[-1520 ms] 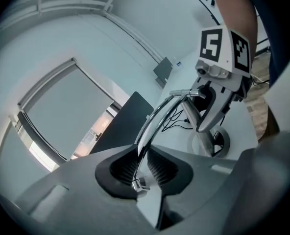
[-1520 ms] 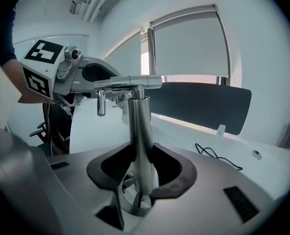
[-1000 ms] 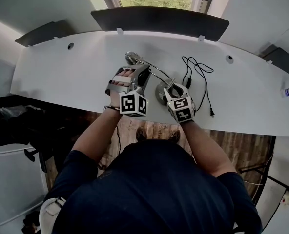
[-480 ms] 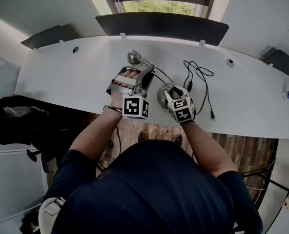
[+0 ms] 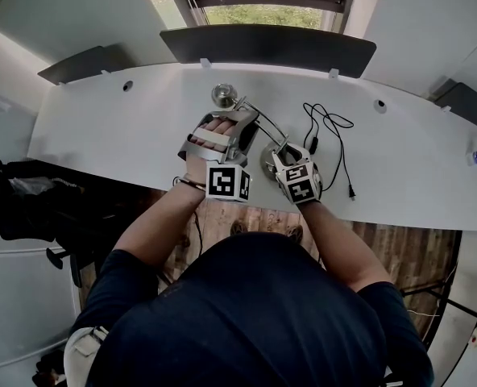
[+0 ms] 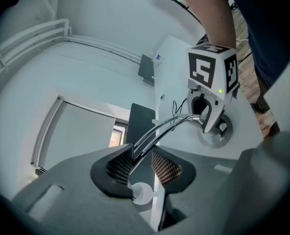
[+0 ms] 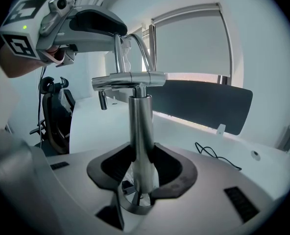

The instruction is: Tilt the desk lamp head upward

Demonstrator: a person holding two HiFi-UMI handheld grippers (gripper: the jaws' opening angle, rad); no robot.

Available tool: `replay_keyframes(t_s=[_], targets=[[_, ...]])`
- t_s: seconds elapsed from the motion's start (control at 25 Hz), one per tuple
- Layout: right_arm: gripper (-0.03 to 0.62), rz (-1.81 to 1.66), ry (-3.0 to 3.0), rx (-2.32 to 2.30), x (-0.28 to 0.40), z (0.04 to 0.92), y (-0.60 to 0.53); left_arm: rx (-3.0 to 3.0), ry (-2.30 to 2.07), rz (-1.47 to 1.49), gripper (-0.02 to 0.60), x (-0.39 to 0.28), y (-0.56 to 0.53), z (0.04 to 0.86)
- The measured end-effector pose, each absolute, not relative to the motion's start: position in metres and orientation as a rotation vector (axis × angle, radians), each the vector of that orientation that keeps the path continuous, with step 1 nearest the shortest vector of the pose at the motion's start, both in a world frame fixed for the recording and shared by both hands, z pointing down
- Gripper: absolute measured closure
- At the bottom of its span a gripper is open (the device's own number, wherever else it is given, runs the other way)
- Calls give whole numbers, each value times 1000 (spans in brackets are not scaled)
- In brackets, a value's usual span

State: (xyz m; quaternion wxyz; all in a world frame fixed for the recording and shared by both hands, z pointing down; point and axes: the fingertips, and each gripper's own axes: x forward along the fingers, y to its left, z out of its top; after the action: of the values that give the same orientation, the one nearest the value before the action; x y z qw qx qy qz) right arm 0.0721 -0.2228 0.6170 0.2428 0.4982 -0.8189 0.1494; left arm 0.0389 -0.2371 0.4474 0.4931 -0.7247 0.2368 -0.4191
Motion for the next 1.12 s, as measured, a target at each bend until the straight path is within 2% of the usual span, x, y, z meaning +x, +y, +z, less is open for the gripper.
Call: replay_keyframes(t_s=[0.56,1.12], targets=[[441,244,-2279,1324,74,601,-220,-1715,591,-968,465,38,-237,448],[442,311,-2351,1320,72,570,-160,-1904,744,-877,465,14,-226,430]])
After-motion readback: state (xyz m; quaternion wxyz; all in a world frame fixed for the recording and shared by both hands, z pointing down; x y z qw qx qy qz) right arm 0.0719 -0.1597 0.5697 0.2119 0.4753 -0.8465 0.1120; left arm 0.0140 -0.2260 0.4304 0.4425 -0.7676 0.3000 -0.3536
